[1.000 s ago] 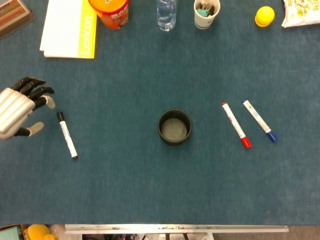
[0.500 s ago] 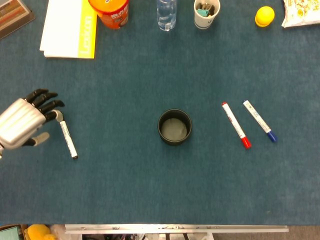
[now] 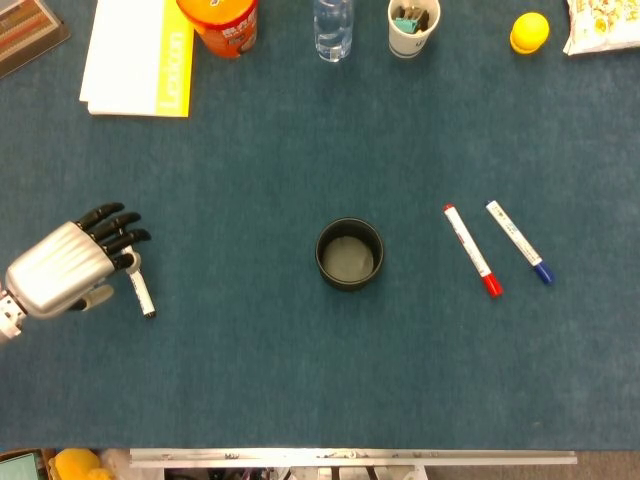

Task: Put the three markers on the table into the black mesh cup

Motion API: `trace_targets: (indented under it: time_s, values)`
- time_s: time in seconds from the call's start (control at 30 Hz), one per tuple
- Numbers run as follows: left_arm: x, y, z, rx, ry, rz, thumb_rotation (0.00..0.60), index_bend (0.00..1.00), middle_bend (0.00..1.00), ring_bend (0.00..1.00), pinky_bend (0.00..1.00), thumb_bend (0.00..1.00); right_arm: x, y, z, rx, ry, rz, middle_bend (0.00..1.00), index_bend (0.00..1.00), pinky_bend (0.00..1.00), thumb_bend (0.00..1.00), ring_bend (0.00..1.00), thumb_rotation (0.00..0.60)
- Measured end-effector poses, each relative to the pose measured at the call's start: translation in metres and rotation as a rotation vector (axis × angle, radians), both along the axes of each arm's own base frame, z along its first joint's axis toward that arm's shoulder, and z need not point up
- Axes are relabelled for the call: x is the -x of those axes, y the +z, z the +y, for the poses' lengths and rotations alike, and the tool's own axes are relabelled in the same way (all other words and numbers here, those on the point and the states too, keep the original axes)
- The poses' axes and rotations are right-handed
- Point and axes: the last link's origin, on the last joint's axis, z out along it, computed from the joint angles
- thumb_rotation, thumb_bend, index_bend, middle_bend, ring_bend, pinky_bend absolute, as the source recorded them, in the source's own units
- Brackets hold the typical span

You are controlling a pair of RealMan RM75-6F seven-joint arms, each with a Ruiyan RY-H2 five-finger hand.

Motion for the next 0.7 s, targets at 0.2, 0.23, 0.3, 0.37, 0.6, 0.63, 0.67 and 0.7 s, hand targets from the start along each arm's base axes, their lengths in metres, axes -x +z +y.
trace_targets:
  time_s: [0.2,0.23,0.3,0.37,0.6,0.63,0.67,0.7]
  values:
    - [0.007,-0.009,0.000,0.025,-0.050,0.032,0.600,0.46,0.24,0.15,0.16,0.23,-0.001,-0.001,0.002,0.000,-0.007,0.004,0.26,0.18,0.19,0.09,0.10,0.600]
    - [0.008,-0.011,0.000,0.027,-0.056,0.036,0.600,0.46,0.24,0.15,0.16,0.23,-0.002,-0.001,0.003,-0.001,-0.008,0.004,0.26,0.18,0.19,0.09,0.10,0.600]
    - [0.011,-0.014,-0.001,0.033,-0.068,0.045,0.600,0.46,0.24,0.15,0.16,0.23,-0.002,-0.002,0.003,-0.003,-0.009,0.006,0.26,0.18,0.19,0.09,0.10,0.600]
    - [0.012,-0.018,-0.002,0.040,-0.078,0.052,0.600,0.46,0.24,0.14,0.16,0.23,-0.003,-0.002,0.003,-0.004,-0.010,0.006,0.26,0.18,0.19,0.09,0.10,0.600]
    - [0.011,-0.030,-0.005,0.055,-0.128,0.068,0.600,0.44,0.23,0.13,0.16,0.23,-0.005,-0.003,0.004,-0.005,-0.011,0.008,0.26,0.18,0.19,0.09,0.10,0.600]
    - [0.011,-0.031,-0.006,0.054,-0.137,0.075,0.600,0.44,0.23,0.13,0.16,0.23,-0.004,-0.003,0.004,-0.005,-0.013,0.009,0.26,0.18,0.19,0.09,0.10,0.600]
    - [0.011,-0.033,-0.006,0.055,-0.147,0.085,0.600,0.44,0.23,0.13,0.16,0.23,-0.004,-0.003,0.004,-0.006,-0.016,0.009,0.26,0.18,0.19,0.09,0.10,0.600]
    - [0.011,-0.035,-0.006,0.058,-0.152,0.090,0.600,0.44,0.22,0.12,0.16,0.23,-0.004,-0.003,0.004,-0.007,-0.017,0.009,0.26,0.18,0.19,0.09,0.10,0.600]
